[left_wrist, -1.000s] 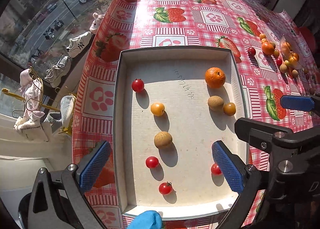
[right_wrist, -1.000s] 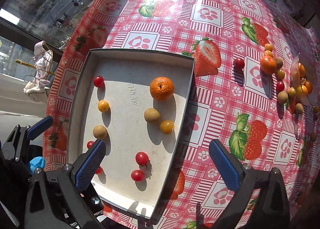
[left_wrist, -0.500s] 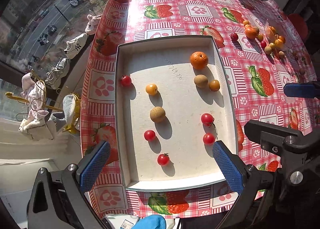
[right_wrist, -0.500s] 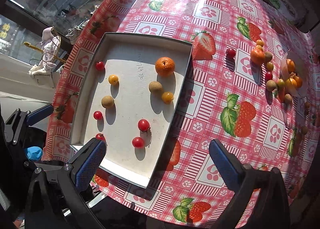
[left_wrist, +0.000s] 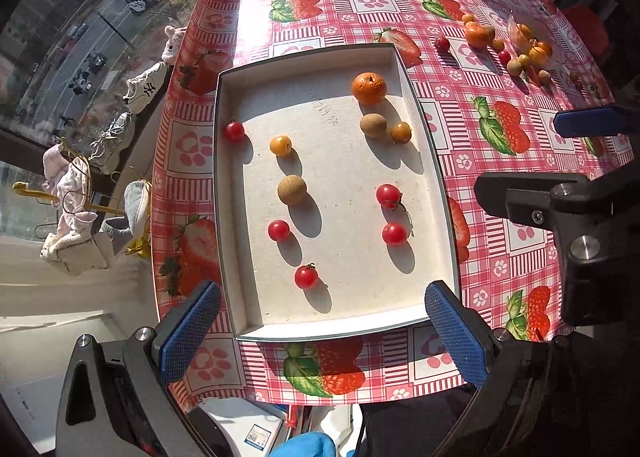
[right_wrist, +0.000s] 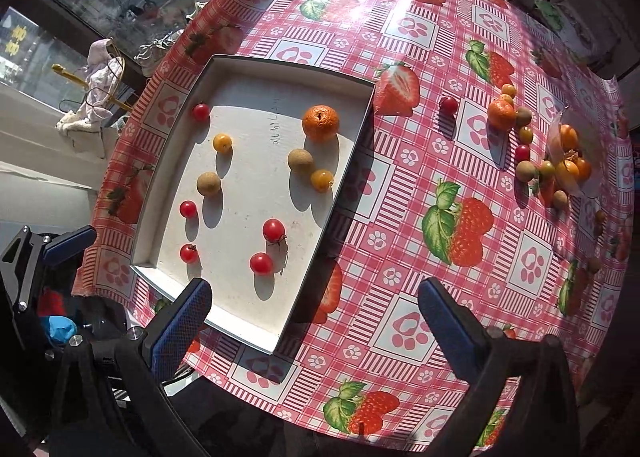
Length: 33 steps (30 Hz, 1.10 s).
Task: Organize fruits
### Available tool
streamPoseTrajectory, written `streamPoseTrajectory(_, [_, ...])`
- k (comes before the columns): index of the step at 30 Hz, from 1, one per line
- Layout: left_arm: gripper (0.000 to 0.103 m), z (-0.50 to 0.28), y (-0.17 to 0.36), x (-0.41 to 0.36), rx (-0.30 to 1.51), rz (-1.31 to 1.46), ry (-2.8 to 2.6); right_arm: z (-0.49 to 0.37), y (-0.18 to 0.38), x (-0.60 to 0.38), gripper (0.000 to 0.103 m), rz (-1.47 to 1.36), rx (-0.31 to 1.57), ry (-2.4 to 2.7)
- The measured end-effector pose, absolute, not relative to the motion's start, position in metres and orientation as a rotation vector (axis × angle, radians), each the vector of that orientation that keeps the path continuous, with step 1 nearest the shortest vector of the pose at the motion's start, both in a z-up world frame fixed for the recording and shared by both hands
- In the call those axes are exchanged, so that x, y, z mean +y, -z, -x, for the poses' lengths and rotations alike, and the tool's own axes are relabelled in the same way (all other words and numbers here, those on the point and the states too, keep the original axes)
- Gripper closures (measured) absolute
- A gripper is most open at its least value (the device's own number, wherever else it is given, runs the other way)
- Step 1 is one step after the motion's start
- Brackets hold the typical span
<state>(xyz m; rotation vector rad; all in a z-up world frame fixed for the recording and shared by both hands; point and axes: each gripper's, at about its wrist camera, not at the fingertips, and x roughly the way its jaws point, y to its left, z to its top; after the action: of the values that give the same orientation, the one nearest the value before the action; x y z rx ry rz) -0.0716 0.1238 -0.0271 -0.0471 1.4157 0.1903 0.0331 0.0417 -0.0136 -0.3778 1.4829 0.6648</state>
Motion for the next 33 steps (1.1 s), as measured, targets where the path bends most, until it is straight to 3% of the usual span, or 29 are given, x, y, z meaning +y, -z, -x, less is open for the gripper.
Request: streamPoseTrajectory(33, [0.001, 0.0744, 0.0230, 0.1125, 1.416, 0.015, -0.162, -0.0230, 0.0143, 0.0416, 0.000, 0.409, 1.485, -0.680])
